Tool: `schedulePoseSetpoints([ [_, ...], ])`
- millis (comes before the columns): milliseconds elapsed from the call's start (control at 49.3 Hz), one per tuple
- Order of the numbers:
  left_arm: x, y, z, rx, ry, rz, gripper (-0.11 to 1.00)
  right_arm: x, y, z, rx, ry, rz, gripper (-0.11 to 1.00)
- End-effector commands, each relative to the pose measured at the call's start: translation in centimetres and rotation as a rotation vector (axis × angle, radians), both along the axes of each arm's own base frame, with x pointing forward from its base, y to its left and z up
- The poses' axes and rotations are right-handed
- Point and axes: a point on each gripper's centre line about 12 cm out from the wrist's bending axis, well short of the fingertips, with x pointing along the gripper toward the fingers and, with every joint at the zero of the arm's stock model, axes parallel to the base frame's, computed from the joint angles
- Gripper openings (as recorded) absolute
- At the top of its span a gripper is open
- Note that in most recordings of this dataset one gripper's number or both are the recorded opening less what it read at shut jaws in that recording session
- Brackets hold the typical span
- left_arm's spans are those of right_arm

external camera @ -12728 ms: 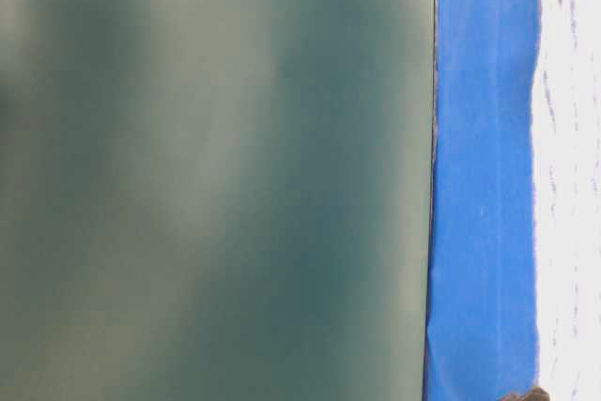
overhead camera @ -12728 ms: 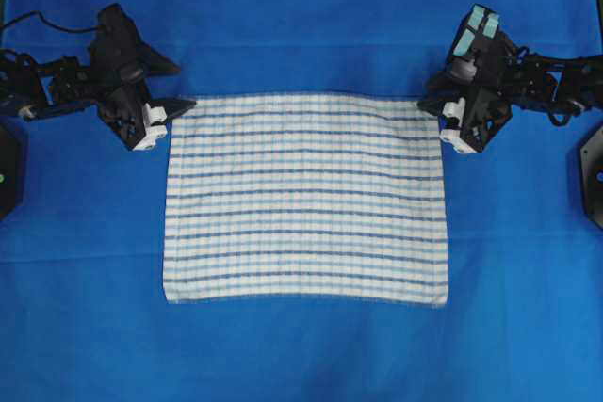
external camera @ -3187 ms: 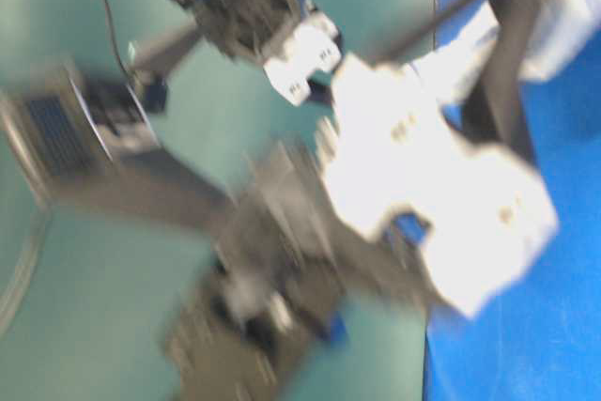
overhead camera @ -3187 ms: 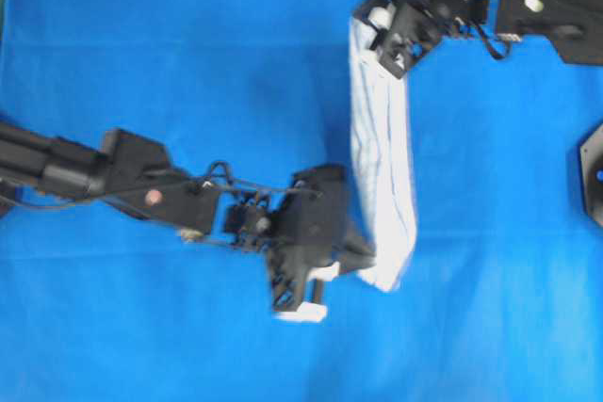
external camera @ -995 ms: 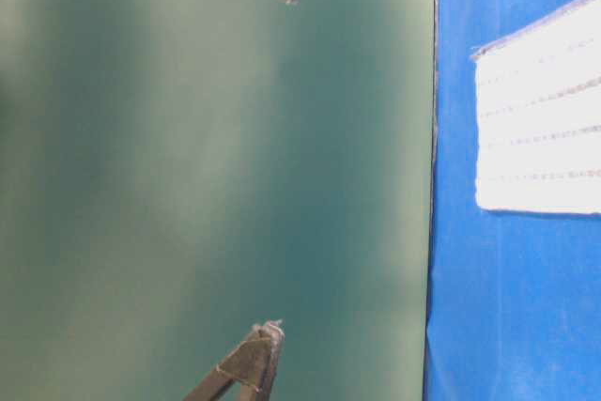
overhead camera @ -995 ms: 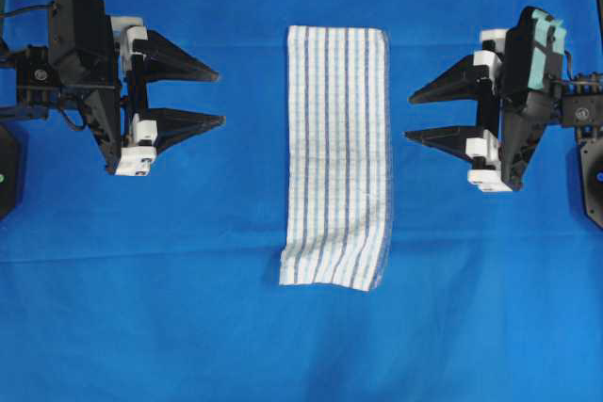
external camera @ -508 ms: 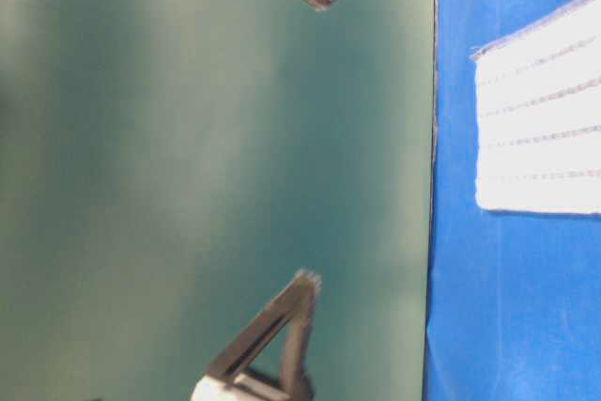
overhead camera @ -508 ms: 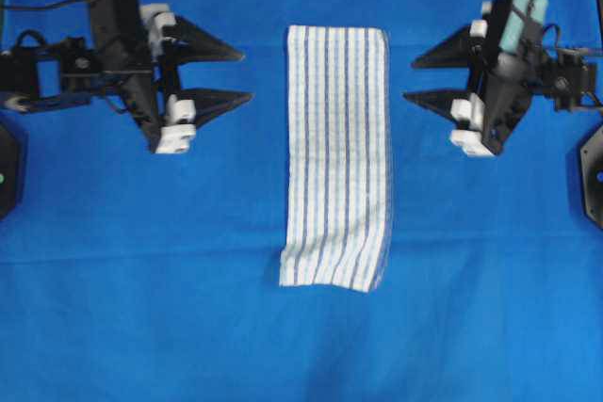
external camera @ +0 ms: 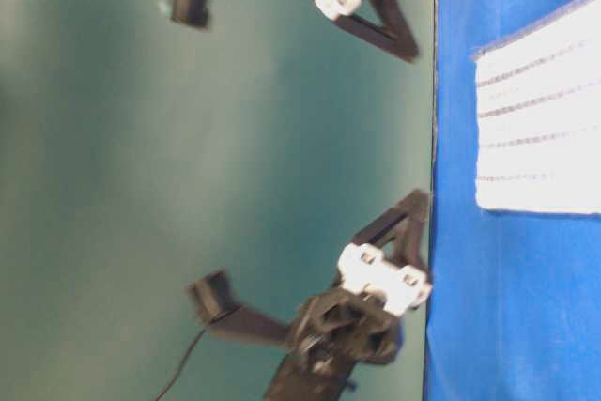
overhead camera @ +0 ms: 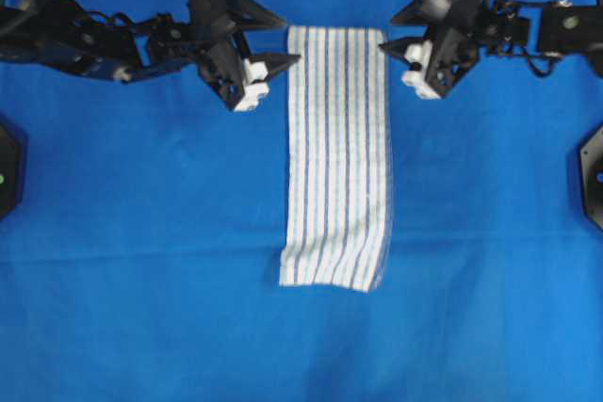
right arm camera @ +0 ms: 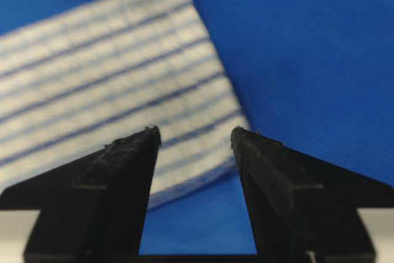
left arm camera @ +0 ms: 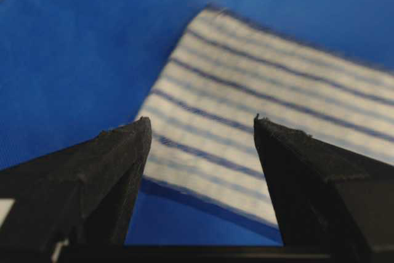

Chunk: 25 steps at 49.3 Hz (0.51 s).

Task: Fold the blue towel.
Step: 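Grasp the strip's top corners with both grippers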

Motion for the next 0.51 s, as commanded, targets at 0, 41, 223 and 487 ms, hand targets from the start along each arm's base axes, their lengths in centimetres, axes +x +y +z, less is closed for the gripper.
schedulePoseSetpoints([
  [0, 0.9, 1.0, 0.3, 0.015, -0.030, 0.014, 0.62, 0.9, -1.4, -0.1, -0.003, -0.009, -0.017, 0.58],
  [41, 1.1, 1.4, -0.3, 0.015, -0.025, 0.019, 0.62, 1.2, -1.7, -0.7, 0.001, 0.001, -0.020, 0.58],
  [223, 1.5, 2.9, -2.9, -0.002, 0.016, 0.047, 0.62, 1.9, -2.7, -2.8, 0.020, 0.046, -0.026, 0.58],
  [487, 1.7, 3.6, -5.5, -0.018, 0.059, 0.060, 0.61, 1.4, -3.3, -4.9, 0.048, 0.097, -0.043, 0.58],
])
